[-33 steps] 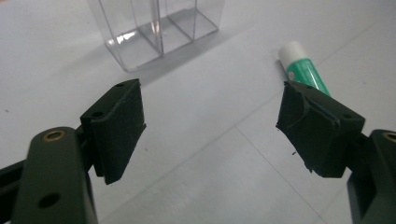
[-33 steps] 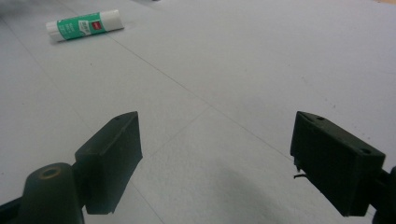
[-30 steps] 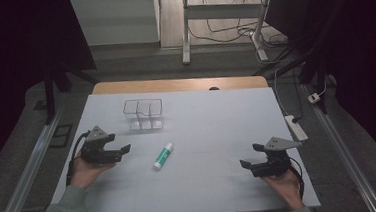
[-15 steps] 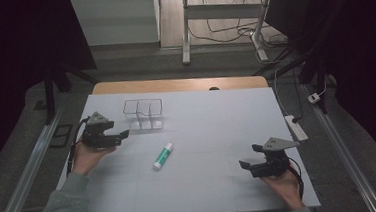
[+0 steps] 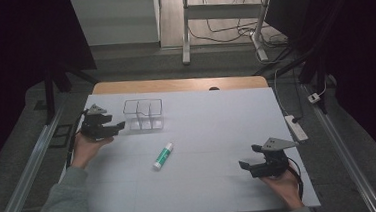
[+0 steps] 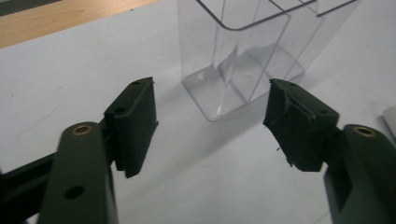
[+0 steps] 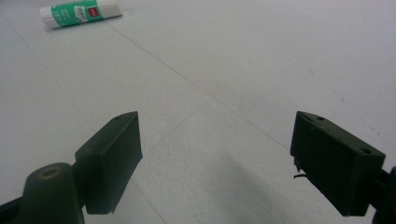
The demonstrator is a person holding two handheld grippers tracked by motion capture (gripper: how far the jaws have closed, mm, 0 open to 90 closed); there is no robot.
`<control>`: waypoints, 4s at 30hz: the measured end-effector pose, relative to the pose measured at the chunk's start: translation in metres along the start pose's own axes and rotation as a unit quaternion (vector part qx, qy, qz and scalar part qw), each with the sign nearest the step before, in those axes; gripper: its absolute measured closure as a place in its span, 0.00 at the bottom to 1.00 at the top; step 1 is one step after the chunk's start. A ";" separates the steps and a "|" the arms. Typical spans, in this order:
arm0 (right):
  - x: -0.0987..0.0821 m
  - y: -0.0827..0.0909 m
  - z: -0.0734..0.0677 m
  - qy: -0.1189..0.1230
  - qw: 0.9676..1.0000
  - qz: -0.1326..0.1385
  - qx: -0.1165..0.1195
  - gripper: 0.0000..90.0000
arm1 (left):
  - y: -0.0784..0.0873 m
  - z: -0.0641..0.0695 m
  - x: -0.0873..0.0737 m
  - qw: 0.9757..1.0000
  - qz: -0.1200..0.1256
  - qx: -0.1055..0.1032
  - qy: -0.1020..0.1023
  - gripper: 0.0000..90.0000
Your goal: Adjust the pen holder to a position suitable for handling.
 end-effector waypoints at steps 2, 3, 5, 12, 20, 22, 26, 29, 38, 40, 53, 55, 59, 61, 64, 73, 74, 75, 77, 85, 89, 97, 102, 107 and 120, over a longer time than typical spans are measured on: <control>0.000 0.000 0.000 -0.002 1.000 0.001 0.000 0.18 | -0.001 -0.002 0.001 1.000 -0.002 0.003 -0.001 0.43; 0.000 0.001 0.000 -0.002 1.000 -0.001 0.002 0.18 | -0.002 -0.003 0.001 1.000 -0.003 0.004 -0.001 0.44; 0.000 0.001 0.000 -0.001 1.000 0.000 0.003 0.18 | -0.003 -0.005 0.001 1.000 -0.007 0.007 -0.004 0.47; -0.001 0.002 0.001 -0.003 1.000 0.003 0.005 0.18 | -0.014 -0.016 0.011 1.000 -0.021 0.006 -0.004 0.59; -0.001 0.001 0.001 -0.007 1.000 0.001 0.004 0.18 | -0.018 -0.024 0.009 1.000 -0.030 0.002 -0.004 0.98; -0.001 0.001 0.001 -0.008 1.000 0.002 0.004 0.18 | -0.019 -0.024 0.008 1.000 -0.026 -0.011 -0.002 0.98; -0.001 0.001 0.001 -0.007 1.000 0.001 0.002 0.18 | -0.026 -0.021 0.008 0.999 -0.032 -0.013 -0.012 0.98; -0.001 0.001 0.001 -0.006 1.000 0.001 0.002 0.18 | -0.032 -0.020 0.008 0.999 -0.035 -0.009 -0.012 0.99; -0.001 0.000 0.001 -0.006 1.000 0.003 0.006 0.18 | -0.043 -0.022 0.007 0.999 -0.039 -0.006 -0.007 0.99; -0.001 0.000 0.002 -0.007 1.000 0.002 0.005 0.18 | -0.045 -0.021 0.007 0.999 -0.041 -0.010 -0.009 0.99; -0.001 -0.002 0.002 -0.007 1.000 -0.001 0.008 0.18 | -0.054 -0.011 0.015 0.999 -0.023 -0.035 0.001 0.99; -0.001 -0.003 0.001 -0.005 1.000 -0.005 0.008 0.18 | -0.056 -0.009 0.017 0.999 -0.023 -0.041 -0.002 0.99; -0.001 -0.003 0.001 -0.006 1.000 -0.002 0.011 0.18 | -0.059 -0.004 0.023 0.999 -0.017 -0.050 -0.007 0.99; -0.001 -0.003 0.001 -0.005 1.000 -0.005 0.011 0.18 | -0.060 -0.002 0.026 0.998 -0.013 -0.054 -0.006 0.99; -0.001 -0.003 0.001 -0.005 1.000 -0.005 0.011 0.18 | -0.062 0.001 0.028 0.998 -0.012 -0.058 -0.007 0.99; -0.001 -0.003 0.000 -0.001 1.000 -0.003 0.016 0.18 | -0.068 0.011 0.038 0.997 -0.005 -0.072 -0.008 0.99; -0.001 -0.003 0.000 -0.001 1.000 -0.004 0.016 0.18 | -0.069 0.013 0.039 0.997 -0.003 -0.075 -0.008 0.99; -0.001 -0.004 0.000 -0.001 1.000 -0.005 0.017 0.18 | -0.069 0.014 0.041 0.997 -0.001 -0.077 -0.010 0.99; -0.001 -0.003 0.000 0.000 1.000 -0.005 0.016 0.18 | -0.071 0.017 0.043 0.997 0.000 -0.078 -0.013 0.99; -0.001 -0.004 -0.001 0.000 1.000 -0.010 0.013 0.18 | -0.079 0.025 0.052 0.996 0.002 -0.091 -0.016 0.99; -0.001 -0.004 -0.001 0.000 1.000 -0.010 0.011 0.18 | -0.084 0.032 0.058 0.995 0.004 -0.099 -0.025 0.99; -0.001 -0.004 -0.001 0.000 1.000 -0.011 0.011 0.18 | -0.091 0.042 0.068 0.994 0.007 -0.108 -0.033 0.99; -0.001 -0.004 -0.001 0.001 1.000 -0.013 0.012 0.18 | -0.093 0.045 0.070 0.994 0.008 -0.106 -0.034 0.99; -0.001 -0.004 -0.001 0.000 1.000 -0.013 0.012 0.18 | -0.095 0.050 0.072 0.994 0.013 -0.100 -0.029 0.99; -0.002 -0.005 -0.002 -0.001 1.000 -0.016 0.014 0.18 | -0.099 0.059 0.075 0.994 0.021 -0.104 -0.029 0.99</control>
Point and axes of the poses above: each handheld gripper's, and its own axes: y roughly backward along the jaws, x roughly out of its top, z roughly to its right, the point moved 1 cm from there along -y, roughly forward along the jaws, and after that the axes turned 14 degrees about -y, right-handed, at the moved point
